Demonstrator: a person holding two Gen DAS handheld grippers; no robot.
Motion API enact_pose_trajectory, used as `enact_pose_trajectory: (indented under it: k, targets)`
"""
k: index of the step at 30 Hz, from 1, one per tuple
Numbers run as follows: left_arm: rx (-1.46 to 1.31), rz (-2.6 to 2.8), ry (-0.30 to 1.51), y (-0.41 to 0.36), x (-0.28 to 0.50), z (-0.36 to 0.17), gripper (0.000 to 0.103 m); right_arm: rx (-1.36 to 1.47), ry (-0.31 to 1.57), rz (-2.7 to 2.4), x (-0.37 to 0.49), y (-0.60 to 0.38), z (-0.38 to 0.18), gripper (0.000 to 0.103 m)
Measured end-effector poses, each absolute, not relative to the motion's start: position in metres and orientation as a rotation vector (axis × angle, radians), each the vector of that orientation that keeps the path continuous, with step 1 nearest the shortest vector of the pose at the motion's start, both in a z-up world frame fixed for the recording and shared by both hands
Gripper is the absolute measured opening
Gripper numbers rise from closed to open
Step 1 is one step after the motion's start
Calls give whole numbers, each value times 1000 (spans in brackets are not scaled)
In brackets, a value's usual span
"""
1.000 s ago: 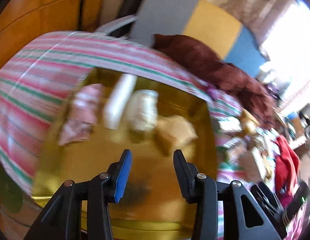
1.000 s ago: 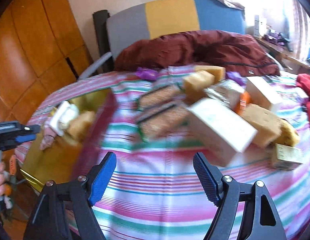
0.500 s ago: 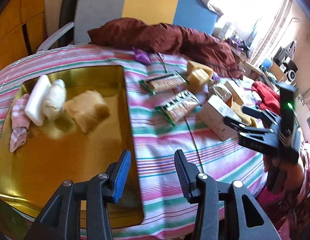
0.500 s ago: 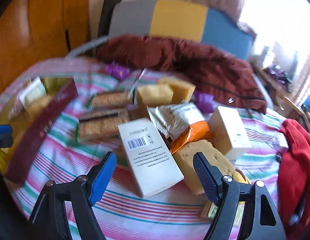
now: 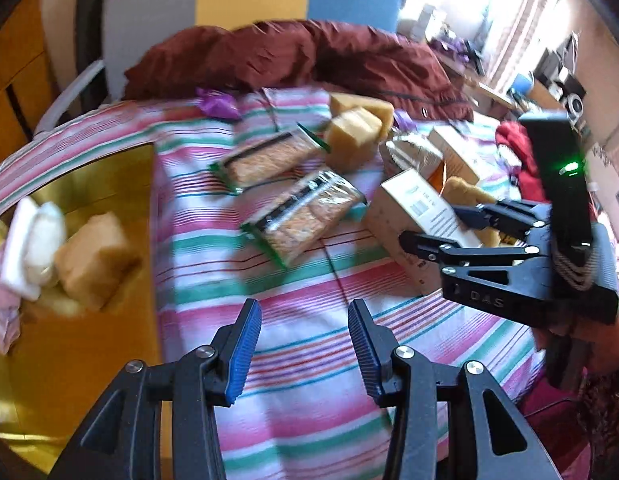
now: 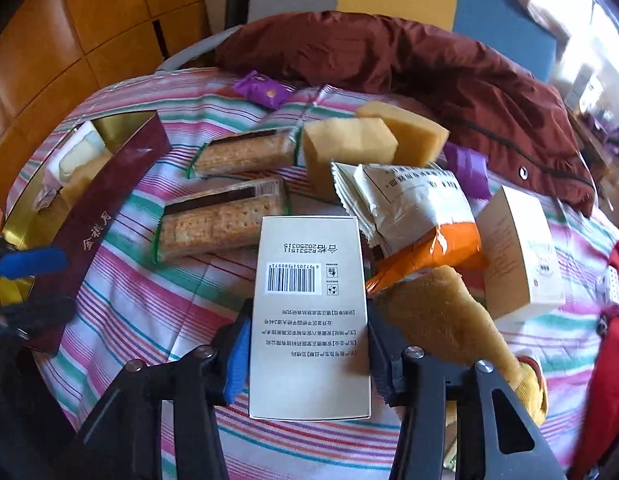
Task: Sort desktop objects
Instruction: 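Move both tools back toward the cracker packs and boxes, then grasp the cracker pack with the left tool while the right tool grasps the white barcode box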
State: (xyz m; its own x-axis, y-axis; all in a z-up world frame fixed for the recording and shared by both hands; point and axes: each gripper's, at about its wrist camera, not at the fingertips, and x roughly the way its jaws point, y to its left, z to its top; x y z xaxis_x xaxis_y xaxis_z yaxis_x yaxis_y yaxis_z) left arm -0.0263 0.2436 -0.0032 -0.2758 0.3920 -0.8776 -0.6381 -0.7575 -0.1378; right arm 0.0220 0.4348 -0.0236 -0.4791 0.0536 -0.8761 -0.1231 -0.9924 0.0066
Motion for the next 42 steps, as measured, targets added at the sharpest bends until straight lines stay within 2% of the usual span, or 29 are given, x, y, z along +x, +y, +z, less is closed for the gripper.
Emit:
enact_pose_trajectory:
  k: [3, 8, 11, 14, 18, 21, 30, 36, 42]
  targets:
    - [-1315, 2062, 389, 262, -35, -10, 46, -1543, 88, 2571, 24, 439, -21, 50]
    - [-1358, 1979, 330, 283, -66, -20, 46, -1583, 285, 2534, 26, 458, -24, 50]
    - [-1373, 1982, 458, 299, -77, -29, 46, -1590, 355, 2520, 28, 463, -25, 50]
    - [-1284, 2009, 578, 313, -78, -31, 46, -1594, 363, 2516, 28, 463, -26, 50]
    - [-1242, 1999, 651, 323, -82, -35, 55, -1599, 348, 2513, 27, 461, -26, 50]
    - [-1203, 1989, 648, 322, -81, -37, 61, -1600, 352, 2511, 26, 462, -26, 51]
    - [-1185, 1994, 676, 325, -86, -43, 63, -1608, 352, 2508, 25, 461, -27, 51]
    - [-1240, 1949, 584, 320, -83, -51, 62, -1607, 348, 2509, 25, 460, -27, 51]
    - [-1224, 1985, 567, 313, -70, -49, 50, -1604, 356, 2509, 25, 461, -26, 51]
